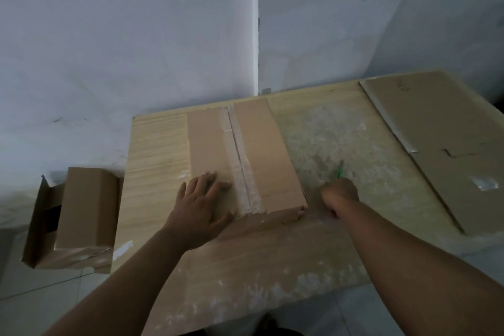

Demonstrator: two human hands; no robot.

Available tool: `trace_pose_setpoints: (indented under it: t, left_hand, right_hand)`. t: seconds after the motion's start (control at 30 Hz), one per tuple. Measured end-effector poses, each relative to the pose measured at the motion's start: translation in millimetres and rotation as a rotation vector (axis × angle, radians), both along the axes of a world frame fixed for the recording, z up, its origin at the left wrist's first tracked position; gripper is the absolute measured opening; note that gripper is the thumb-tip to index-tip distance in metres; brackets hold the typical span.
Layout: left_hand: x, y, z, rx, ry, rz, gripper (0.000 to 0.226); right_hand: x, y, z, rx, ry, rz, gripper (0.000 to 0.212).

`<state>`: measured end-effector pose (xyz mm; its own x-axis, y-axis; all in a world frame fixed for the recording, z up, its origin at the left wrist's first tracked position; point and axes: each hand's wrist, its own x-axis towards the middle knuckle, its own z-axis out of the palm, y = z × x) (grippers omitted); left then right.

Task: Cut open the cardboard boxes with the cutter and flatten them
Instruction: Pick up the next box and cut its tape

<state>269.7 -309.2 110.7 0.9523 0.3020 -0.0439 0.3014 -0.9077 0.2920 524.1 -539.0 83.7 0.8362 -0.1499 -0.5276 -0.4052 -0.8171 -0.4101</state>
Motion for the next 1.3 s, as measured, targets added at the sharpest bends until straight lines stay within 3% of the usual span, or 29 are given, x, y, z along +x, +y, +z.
trace_pose_setpoints:
  t: [0.13, 0.37, 0.47, 0.63, 0.8, 0.9, 1.0, 1.17, 1.3]
  left_hand:
    - [-0.2, 4.4, 1.4, -0.03, -0.035, 0.014, 0.06]
    - [12.6, 25.6, 3.2, -0.078, -0.198, -0.036, 0.05]
    - [26.4, 38.9, 8.5, -0.034, -0.18, -0.074, 0.045]
    - [67.2, 59.2, 22.6, 0.058, -0.241, -0.059, 0.03]
    - [125.1, 99.7, 28.5, -0.043, -0.119, 0.044, 0.032]
    - [167.9, 134.7, 23.8, -0.062, -0.047, 0.084, 0.051]
    - [197.5, 159.9, 14.6, -0.13, -0.029, 0.138, 0.036]
    - [200.0, 162.6, 3.8, -0.198, -0.213, 0.274, 0.029]
    - [201.1, 165.5, -1.5, -0.218, -0.242, 0.274, 0.028]
  right_hand:
    - [-5.7, 28.1, 27.7, 0.109, -0.124, 0.039, 0.036]
    - [-36.2, 121.5, 97.1, 0.31, -0.496, 0.444, 0.024]
    - [-51.2, 156.1, 92.3, 0.353, -0.5, 0.583, 0.028]
    - [-61.4, 173.4, 63.0, 0.207, -0.445, 0.628, 0.027]
    - [-67.7, 171.6, 55.3, 0.189, -0.53, 0.609, 0.026]
    - [-64.8, 172.8, 55.9, 0.184, -0.5, 0.607, 0.024]
    - [-55.5, 178.4, 61.5, 0.226, -0.421, 0.639, 0.02]
    - [-36.4, 205.7, 67.6, 0.243, -0.416, 0.735, 0.049]
    - [-28.9, 231.9, 68.2, 0.146, -0.362, 0.8, 0.06]
